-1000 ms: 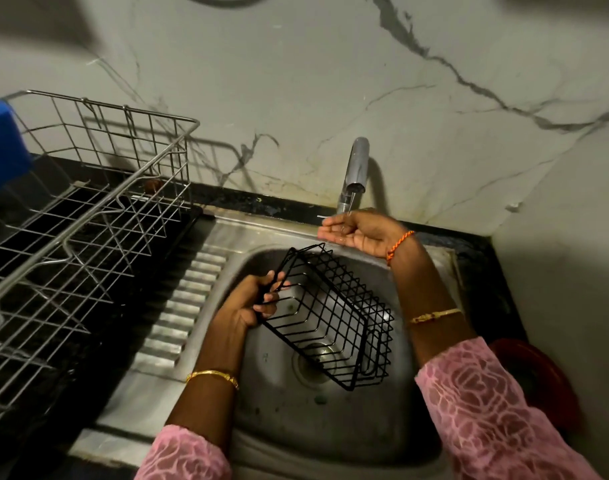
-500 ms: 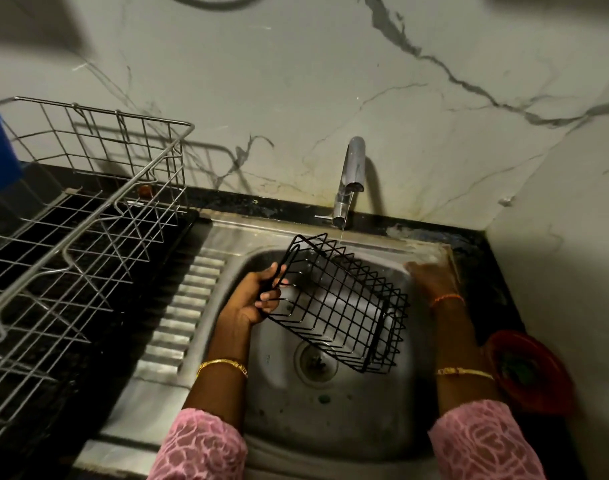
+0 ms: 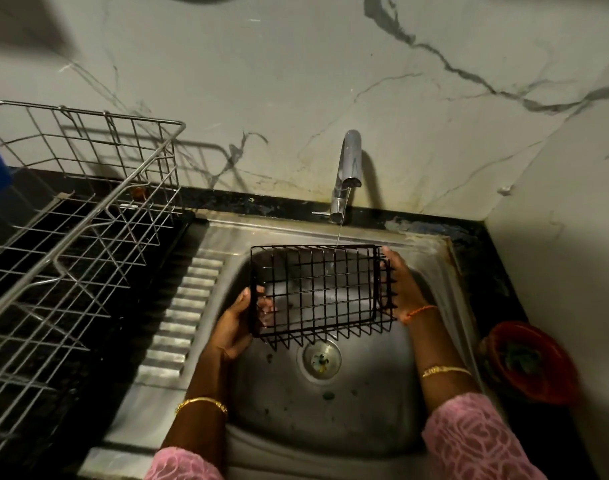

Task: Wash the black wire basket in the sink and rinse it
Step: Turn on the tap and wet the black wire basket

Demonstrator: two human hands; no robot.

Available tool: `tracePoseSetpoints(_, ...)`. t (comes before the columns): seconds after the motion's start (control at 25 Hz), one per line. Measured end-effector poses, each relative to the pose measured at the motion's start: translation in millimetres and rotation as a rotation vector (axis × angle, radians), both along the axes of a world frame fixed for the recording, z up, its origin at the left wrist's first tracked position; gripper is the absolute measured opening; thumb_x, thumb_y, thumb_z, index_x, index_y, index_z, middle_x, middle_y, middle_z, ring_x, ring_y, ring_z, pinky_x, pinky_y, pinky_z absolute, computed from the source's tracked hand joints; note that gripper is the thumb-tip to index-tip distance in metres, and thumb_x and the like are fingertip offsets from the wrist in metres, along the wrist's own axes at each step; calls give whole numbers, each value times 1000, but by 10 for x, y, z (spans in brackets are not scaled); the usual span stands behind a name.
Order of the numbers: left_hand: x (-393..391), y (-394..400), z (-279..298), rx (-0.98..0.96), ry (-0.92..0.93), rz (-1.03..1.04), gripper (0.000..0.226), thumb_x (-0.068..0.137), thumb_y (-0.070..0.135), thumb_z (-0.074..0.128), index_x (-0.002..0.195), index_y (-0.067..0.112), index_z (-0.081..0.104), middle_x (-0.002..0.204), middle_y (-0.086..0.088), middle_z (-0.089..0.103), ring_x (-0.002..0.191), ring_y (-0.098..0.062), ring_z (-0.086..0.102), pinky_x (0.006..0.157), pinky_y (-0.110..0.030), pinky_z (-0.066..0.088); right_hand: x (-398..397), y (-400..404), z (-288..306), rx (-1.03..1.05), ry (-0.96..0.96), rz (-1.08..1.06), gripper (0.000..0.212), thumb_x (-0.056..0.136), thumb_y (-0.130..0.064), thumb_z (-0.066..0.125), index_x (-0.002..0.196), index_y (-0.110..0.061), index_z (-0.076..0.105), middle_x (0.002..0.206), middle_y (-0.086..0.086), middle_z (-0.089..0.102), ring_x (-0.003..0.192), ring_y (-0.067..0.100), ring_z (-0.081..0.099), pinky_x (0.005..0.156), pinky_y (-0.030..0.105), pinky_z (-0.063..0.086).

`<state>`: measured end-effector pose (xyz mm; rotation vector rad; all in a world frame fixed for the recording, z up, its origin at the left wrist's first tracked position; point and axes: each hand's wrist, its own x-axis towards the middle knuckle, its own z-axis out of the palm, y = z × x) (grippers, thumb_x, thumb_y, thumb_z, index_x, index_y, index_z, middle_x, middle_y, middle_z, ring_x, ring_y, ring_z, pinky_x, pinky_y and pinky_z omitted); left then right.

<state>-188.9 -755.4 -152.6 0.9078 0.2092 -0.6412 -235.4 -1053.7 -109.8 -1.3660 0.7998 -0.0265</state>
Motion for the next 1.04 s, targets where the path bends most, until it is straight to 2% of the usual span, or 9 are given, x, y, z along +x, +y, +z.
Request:
tracePoseSetpoints(0.12, -73, -67, -41, 115, -21, -62, 31, 101, 31, 26, 112, 24, 54, 97, 1, 72, 90, -18, 60, 74, -35, 43, 75, 68, 414, -220, -109, 129, 42, 77, -66, 54, 106, -36, 56, 109, -9, 54, 101, 15, 50, 85, 39, 44)
tracePoseSetpoints(0.2, -114, -120, -86, 158, 3, -88, 32, 100, 34, 27, 120, 30, 52, 106, 5, 70, 97, -17, 60, 73, -36, 46, 116, 91, 617, -319, -218, 193, 28, 89, -42, 53, 113, -29, 52, 111, -7, 53, 103, 11, 48, 85, 28, 40)
tracePoseSetpoints(0.24, -136, -152, -88, 145, 19, -88, 33, 100, 36, 28, 123, 33, 51, 107, 5, 69, 98, -18, 60, 73, -39, 47, 143, 91, 679, -332, -255, 223, 34, 88, -37, 57, 119, -24, 49, 114, -4, 54, 102, 10, 49, 81, 23, 40)
tracePoseSetpoints(0.4, -209, -261, -193, -40, 191, 28, 32, 99, 39, 29, 113, 34, 58, 101, -5, 72, 94, -28, 59, 76, -48, 49, 188, 127, 777, -428, -321, 444, 60, 70, -37, 73, 123, -31, 45, 126, -6, 50, 117, 16, 47, 95, 32, 40)
tracePoseSetpoints(0.6, -319, -356, -421, -142, 357, 123, 45, 94, 53, 25, 110, 28, 59, 131, -22, 48, 106, -42, 52, 78, -61, 48, 283, 331, 958, -631, -312, 645, 81, 61, -49, 76, 133, -41, 40, 147, -1, 29, 130, 17, 32, 105, 41, 33)
tracePoseSetpoints(0.76, -367, -451, -485, -184, 469, 81, 66, 89, 65, 18, 103, 19, 62, 126, -27, 50, 102, -47, 53, 62, -67, 48, 430, 421, 1126, -718, -198, 771, 77, 67, -47, 74, 135, -38, 40, 150, 4, 25, 134, 20, 29, 110, 44, 27)
tracePoseSetpoints(0.84, -369, -467, -501, -193, 492, -2, 74, 88, 68, 16, 101, 15, 66, 121, -30, 56, 97, -50, 58, 64, -65, 51, 488, 392, 1222, -615, -251, 787, 60, 75, -43, 69, 130, -27, 50, 140, 1, 43, 117, 4, 47, 101, 24, 42)
tracePoseSetpoints(0.92, -361, -501, -514, -159, 513, -75, 81, 87, 71, 12, 113, 11, 60, 116, -31, 60, 95, -50, 61, 66, -61, 54, 551, 316, 1266, -553, -274, 731, 38, 89, -28, 57, 123, -9, 57, 125, 0, 55, 96, -8, 52, 73, 0, 43)
tracePoseSetpoints(1.04, -367, -546, -465, -182, 573, -167, 84, 79, 75, 39, 121, 4, 57, 123, -35, 54, 98, -53, 58, 67, -63, 52, 659, 174, 1228, -615, -233, 655, 27, 92, -8, 52, 118, -1, 59, 120, 6, 60, 106, 11, 57, 69, 4, 46)
